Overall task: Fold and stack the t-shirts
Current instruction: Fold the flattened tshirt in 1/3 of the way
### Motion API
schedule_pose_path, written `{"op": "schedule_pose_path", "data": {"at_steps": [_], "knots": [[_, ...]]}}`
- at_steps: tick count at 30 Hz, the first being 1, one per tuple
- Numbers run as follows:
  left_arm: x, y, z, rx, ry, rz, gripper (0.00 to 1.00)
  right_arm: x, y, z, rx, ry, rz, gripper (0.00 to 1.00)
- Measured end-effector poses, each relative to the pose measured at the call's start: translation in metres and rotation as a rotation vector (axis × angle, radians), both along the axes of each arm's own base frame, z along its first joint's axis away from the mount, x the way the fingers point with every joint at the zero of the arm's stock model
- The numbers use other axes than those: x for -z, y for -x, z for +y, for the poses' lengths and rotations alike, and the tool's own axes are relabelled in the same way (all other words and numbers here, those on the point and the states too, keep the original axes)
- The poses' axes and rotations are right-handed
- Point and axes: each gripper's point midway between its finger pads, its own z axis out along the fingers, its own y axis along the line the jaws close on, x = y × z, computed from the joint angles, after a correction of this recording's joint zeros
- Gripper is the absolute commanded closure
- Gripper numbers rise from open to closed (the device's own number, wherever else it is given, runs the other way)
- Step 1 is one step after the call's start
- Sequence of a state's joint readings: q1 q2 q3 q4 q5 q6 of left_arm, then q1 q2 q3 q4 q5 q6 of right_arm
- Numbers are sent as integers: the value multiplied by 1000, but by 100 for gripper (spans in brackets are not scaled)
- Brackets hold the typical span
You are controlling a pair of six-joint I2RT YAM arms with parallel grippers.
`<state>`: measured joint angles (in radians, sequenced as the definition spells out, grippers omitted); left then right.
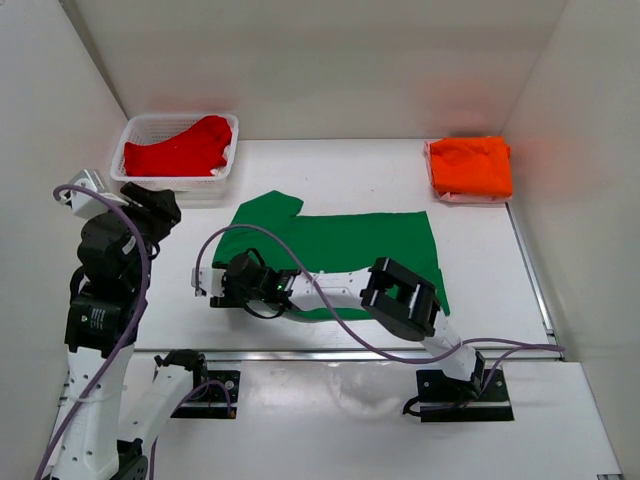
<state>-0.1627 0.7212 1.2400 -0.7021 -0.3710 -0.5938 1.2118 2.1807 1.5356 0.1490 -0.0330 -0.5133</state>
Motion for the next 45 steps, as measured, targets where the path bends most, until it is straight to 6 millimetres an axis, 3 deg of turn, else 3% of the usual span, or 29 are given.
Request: {"op": "schedule_pose_path", "data": {"at_steps": [2, 4, 9, 10, 11, 12, 13, 18, 22, 28, 30, 32, 36, 39, 41, 45], "knots": [[3, 2, 0, 1, 1, -1, 37, 8, -4, 3, 14, 24, -21, 64], [9, 2, 0, 2, -1, 11, 37, 17, -7, 1, 27, 57, -30, 64], [19, -2, -3, 12, -4, 41, 36, 25, -13, -8, 58, 121, -80, 46], [20, -3, -3, 13, -4, 44, 36, 25, -13, -8, 59, 126, -91, 48], [23, -2, -4, 17, -4, 49, 36, 26, -12, -9, 55, 140, -105, 75], [25, -2, -4, 18, -2, 50, 37, 26, -12, -10, 52, 149, -111, 90], [26, -2, -4, 20, 1, 52, 36, 27, -12, -11, 53, 160, -108, 100], [33, -3, -9, 40, 11, 64, 36, 20, -13, -3, 71, 158, -77, 100], [34, -4, -10, 49, 14, 68, 36, 5, -4, 10, 78, 92, 41, 100], [12, -3, -12, 55, 17, 33, 35, -28, 21, 20, 77, -65, 277, 100], [5, -1, -12, 55, 20, 15, 35, -41, 27, 23, 82, -115, 328, 90], [3, 1, -11, 55, 20, 7, 36, -45, 36, 26, 76, -150, 370, 64], [3, 2, -11, 55, 21, 8, 35, -32, 68, 18, 50, -162, 466, 29], [3, 2, -11, 55, 20, 9, 34, -18, 86, 3, 51, -141, 533, 27], [4, 2, -11, 56, 18, 11, 34, -16, 88, -5, 66, -138, 542, 28], [15, -6, -15, 78, -2, 41, 33, -30, 66, -29, 173, -168, 513, 30]]}}
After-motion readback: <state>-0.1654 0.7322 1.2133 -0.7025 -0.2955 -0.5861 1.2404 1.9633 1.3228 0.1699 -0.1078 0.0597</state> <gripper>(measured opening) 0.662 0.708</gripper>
